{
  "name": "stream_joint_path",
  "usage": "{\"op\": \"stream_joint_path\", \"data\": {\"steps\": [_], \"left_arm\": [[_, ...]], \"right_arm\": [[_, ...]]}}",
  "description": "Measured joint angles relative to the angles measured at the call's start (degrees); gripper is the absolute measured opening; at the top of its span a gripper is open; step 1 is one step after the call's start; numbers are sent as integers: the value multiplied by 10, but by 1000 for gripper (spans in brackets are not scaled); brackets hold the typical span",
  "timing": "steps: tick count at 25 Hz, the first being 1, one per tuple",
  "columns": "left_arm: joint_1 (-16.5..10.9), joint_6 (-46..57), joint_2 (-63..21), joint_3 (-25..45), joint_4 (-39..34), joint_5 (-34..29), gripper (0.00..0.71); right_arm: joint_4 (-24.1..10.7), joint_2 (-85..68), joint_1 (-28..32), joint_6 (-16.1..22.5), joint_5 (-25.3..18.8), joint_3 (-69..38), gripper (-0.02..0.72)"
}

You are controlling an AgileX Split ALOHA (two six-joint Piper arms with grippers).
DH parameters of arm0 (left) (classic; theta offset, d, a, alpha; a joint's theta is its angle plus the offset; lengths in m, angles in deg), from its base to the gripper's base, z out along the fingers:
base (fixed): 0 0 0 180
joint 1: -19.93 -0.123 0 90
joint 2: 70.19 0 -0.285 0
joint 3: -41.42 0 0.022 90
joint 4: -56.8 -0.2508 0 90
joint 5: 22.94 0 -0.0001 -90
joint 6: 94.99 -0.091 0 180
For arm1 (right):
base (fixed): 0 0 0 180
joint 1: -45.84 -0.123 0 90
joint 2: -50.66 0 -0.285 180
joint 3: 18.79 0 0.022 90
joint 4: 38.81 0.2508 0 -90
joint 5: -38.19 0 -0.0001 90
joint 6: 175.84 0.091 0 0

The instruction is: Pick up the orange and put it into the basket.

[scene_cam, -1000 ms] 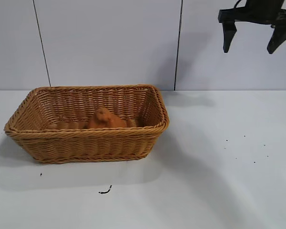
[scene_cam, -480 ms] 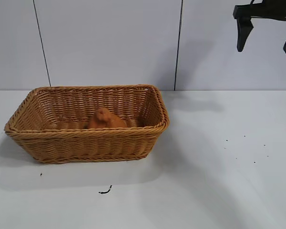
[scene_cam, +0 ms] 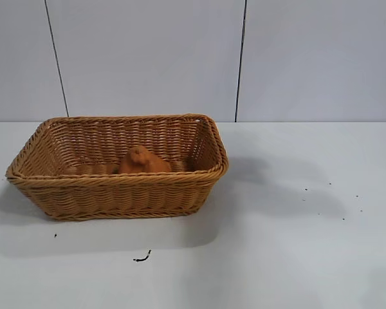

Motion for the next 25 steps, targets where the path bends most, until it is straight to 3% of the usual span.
{"op": "stream_joint_path", "data": {"steps": [8,14,25], "left_arm": [[0,0,0,0,0,0,666],[0,0,0,0,0,0,666],[0,0,0,0,0,0,666]], "right_arm": [[17,-252,0,-16,1,-241,694],[19,-475,0,-25,81,-388,694],[23,-762,0,-26,113,-414,694]]}}
